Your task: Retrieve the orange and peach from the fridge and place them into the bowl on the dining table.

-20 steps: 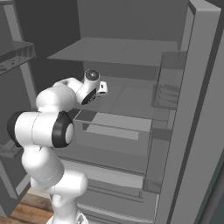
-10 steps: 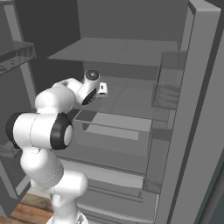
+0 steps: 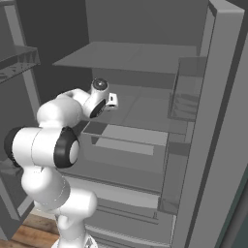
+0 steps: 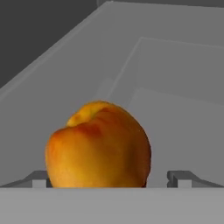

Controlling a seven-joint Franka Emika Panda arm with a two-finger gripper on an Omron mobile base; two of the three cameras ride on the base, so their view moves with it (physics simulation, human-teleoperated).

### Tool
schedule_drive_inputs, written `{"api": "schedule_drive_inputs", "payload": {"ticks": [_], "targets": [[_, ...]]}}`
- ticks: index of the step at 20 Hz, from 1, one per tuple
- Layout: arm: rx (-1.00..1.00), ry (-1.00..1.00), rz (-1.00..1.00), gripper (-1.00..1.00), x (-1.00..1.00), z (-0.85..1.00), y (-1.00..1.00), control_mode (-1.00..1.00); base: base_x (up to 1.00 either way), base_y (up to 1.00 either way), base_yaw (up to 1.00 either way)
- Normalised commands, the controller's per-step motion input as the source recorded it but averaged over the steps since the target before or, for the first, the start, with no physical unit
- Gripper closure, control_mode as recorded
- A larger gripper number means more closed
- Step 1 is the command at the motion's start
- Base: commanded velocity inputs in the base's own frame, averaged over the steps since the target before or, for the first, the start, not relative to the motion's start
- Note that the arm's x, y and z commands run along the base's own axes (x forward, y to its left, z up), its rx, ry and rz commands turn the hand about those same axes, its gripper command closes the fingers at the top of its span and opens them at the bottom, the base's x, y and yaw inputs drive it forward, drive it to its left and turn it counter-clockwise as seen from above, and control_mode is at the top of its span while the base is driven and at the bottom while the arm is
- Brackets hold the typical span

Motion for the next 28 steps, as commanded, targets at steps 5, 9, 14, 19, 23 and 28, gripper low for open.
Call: {"api": "schedule_drive_inputs", "payload": {"ticks": [5,9,14,19,23,28], "targets": [[0.00,0.00,0.00,-1.00,0.06,-0.14,0.07,-1.00,0.00,0.00,0.00],[0.00,0.00,0.00,-1.00,0.01,-0.27,0.09,-1.00,0.00,0.00,0.00],[0.00,0.00,0.00,1.00,0.00,-0.41,0.12,-1.00,0.00,0.00,0.00],[0.00,0.01,0.00,1.00,0.00,-0.34,0.06,-1.00,0.00,0.00,0.00],[0.00,0.07,-0.01,1.00,-0.02,-0.31,0.00,-1.00,0.00,0.00,0.00],[0.00,0.09,-0.05,1.00,-0.29,-0.56,0.00,-1.00,0.00,0.00,0.00]]}}
